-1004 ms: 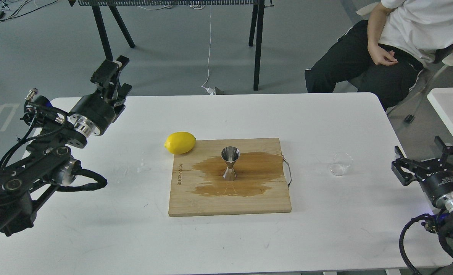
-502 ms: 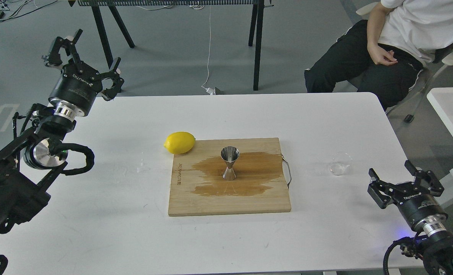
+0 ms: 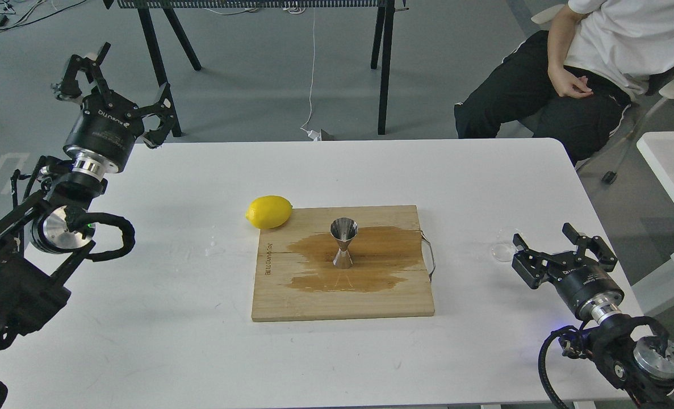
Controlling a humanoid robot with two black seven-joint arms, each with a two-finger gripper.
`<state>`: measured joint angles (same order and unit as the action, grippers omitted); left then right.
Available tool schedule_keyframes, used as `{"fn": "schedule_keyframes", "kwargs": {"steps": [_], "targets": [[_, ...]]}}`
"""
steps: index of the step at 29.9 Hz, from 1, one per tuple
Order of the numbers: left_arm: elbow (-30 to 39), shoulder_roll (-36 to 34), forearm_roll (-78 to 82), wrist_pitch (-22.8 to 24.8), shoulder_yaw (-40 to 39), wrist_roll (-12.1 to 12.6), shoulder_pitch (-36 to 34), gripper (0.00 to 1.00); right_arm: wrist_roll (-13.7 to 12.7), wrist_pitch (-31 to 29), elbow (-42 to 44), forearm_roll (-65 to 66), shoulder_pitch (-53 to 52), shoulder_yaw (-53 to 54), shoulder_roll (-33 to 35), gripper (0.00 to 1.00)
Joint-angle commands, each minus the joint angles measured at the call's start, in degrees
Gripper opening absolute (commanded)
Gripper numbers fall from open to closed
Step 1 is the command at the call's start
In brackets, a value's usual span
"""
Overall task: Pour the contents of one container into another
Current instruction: 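Grasp the clear glass shaker with the right gripper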
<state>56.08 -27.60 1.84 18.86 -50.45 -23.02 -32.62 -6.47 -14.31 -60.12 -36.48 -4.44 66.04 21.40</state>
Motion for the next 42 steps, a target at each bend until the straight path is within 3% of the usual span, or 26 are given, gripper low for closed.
{"fn": "schedule_keyframes", "kwargs": {"steps": [1, 8, 18, 36, 42], "targets": [[-0.1, 0.0, 0.0, 0.0, 0.0, -0.1, 0.0, 1.0, 0.2, 4.5, 0.3, 0.1, -0.9, 0.0, -0.6, 1.0], [-0.1, 0.0, 0.1, -0.6, 0.2, 0.1, 0.1, 1.0, 0.6, 12.9, 3.1, 0.4, -3.6, 0.1, -3.1, 1.0], [-1.0, -0.1, 0.4, -0.7, 0.9, 0.3, 0.3, 1.0, 0.7, 12.8, 11.3, 2.0, -7.4, 0.1, -10.7, 0.99], [-1.5, -0.1, 0.4, -0.7, 0.9, 0.1, 0.2, 1.0, 1.6, 11.8, 11.3, 2.3, -7.6, 1.0, -10.9, 0.91], [-1.5, -0.1, 0.4, -0.7, 0.9, 0.2, 0.2, 1.0, 1.5, 11.8, 12.3, 2.3, -8.6, 0.9, -10.9, 0.83]]}}
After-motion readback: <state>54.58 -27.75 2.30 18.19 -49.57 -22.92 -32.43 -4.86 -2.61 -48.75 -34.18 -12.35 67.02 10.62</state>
